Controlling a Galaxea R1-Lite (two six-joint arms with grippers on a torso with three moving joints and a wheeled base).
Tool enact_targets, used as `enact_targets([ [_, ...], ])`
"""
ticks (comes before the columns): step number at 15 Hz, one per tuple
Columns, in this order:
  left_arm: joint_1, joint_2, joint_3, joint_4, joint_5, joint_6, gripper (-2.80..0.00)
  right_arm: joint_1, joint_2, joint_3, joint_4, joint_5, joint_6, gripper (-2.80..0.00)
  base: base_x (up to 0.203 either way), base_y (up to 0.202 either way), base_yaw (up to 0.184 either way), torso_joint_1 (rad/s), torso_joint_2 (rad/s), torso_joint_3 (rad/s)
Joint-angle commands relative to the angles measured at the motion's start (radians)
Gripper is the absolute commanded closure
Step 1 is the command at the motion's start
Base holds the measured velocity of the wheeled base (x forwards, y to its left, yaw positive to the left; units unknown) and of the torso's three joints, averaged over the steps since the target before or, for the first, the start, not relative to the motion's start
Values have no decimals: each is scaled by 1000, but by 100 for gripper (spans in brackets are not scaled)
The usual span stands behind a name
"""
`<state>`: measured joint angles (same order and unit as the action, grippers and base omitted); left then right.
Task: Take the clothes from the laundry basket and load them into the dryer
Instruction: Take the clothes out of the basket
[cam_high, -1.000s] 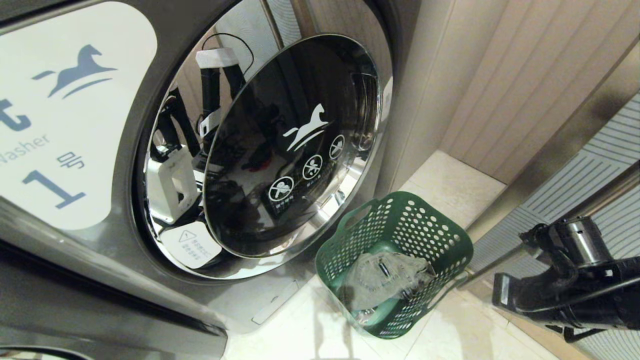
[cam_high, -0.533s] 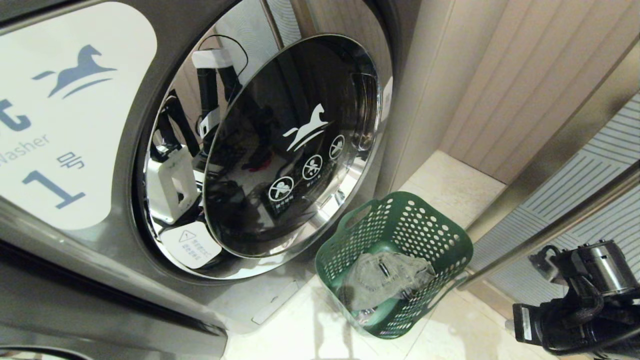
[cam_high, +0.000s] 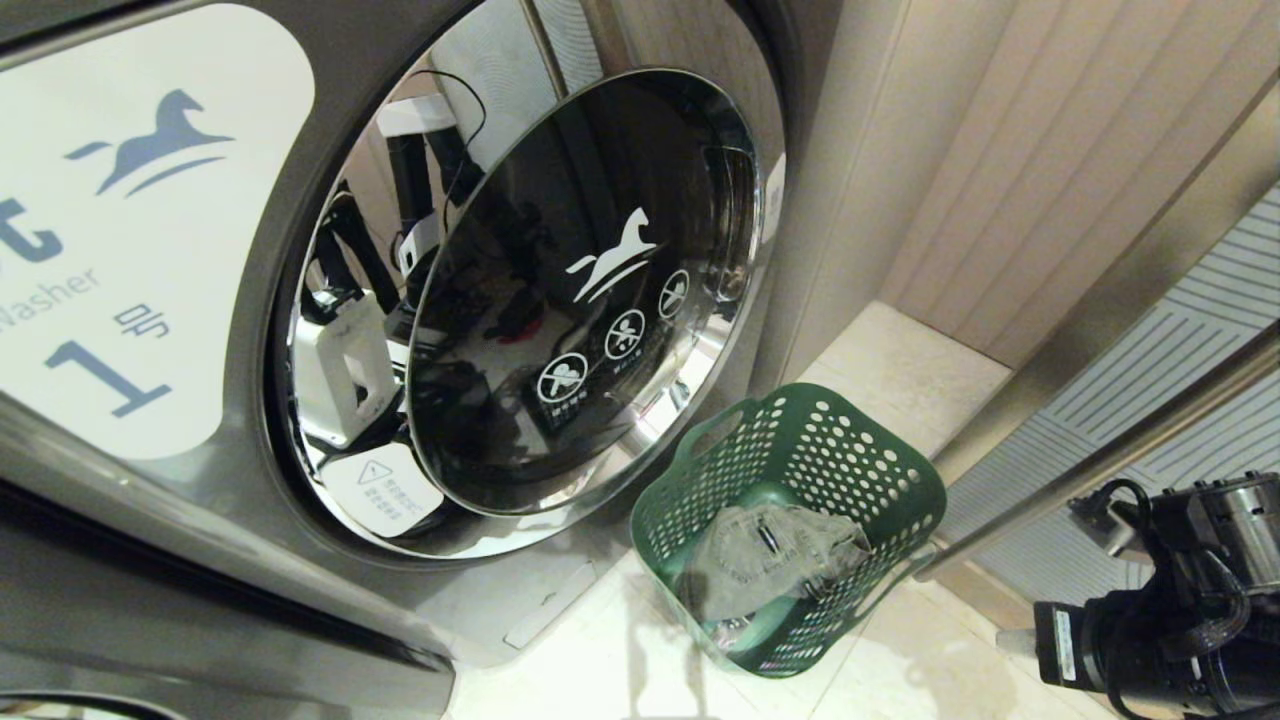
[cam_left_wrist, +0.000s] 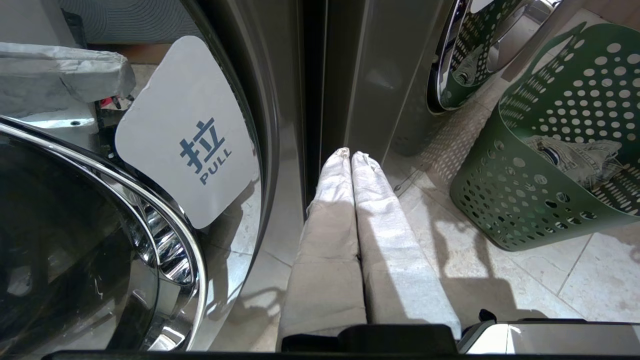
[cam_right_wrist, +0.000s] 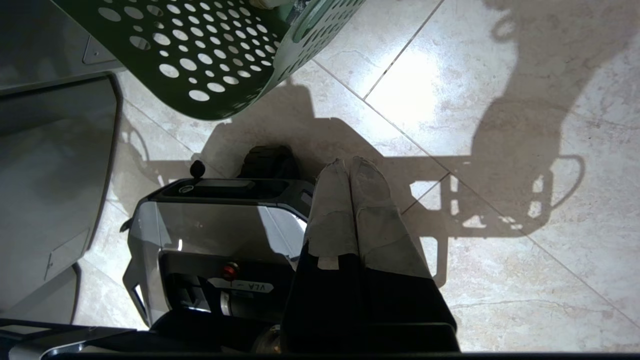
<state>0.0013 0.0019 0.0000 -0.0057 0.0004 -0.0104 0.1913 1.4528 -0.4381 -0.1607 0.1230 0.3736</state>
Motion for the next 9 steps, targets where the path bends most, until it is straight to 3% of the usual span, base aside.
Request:
enact_targets([
  [1,0,0,2,0,1,0,0,0,10,-5,-2,0,2,0,0,0,0,0,0,0],
  [6,0,0,2,-1,1,0,0,2,12,-3,-2,3,2,0,0,0,0,0,0,0],
  [9,0,0,2,0,1,0,0,0,12,-4,-2,0,2,0,-2,-4,138,-2,4,6],
])
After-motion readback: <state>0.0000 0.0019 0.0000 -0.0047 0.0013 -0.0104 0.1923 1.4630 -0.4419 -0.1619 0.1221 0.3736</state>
